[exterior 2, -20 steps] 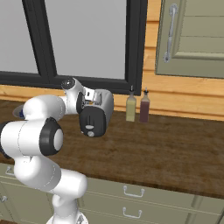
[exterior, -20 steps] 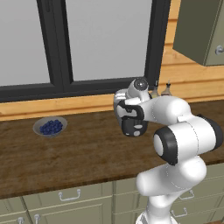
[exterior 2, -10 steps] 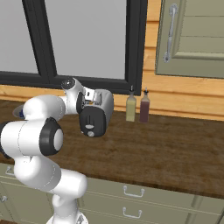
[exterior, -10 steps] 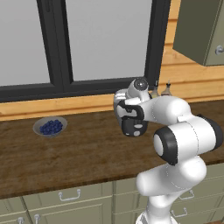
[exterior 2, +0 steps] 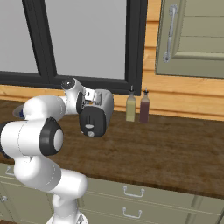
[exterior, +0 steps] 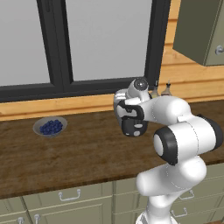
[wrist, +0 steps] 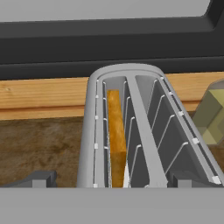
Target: Start the toaster. Once the lever pops up, take the bread to the plate on the dining counter.
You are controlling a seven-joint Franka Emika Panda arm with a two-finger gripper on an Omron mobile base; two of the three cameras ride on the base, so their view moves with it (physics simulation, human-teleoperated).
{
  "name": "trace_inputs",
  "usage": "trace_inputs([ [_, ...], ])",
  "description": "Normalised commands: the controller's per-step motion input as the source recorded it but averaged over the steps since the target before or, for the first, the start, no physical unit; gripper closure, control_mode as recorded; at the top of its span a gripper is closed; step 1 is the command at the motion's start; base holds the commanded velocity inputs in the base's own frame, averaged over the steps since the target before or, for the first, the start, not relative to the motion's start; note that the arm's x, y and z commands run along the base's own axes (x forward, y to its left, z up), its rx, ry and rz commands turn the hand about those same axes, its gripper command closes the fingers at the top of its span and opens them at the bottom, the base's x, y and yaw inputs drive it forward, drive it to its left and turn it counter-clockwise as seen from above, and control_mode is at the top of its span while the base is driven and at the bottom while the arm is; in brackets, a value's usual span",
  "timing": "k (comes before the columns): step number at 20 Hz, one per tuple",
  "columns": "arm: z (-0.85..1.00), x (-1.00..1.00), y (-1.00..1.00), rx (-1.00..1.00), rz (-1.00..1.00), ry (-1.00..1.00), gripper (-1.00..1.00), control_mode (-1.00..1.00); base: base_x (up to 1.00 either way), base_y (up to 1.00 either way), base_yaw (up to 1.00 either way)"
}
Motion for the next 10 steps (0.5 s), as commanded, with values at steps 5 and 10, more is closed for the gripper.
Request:
trace_inputs([
  [5, 0.00, 0.00, 0.00, 0.00, 0.00, 0.00, -1.00, -1.00, 0.00, 0.00, 0.00],
  [10, 0.00, 0.00, 0.00, 0.00, 0.00, 0.00, -1.00, -1.00, 0.00, 0.00, 0.00],
])
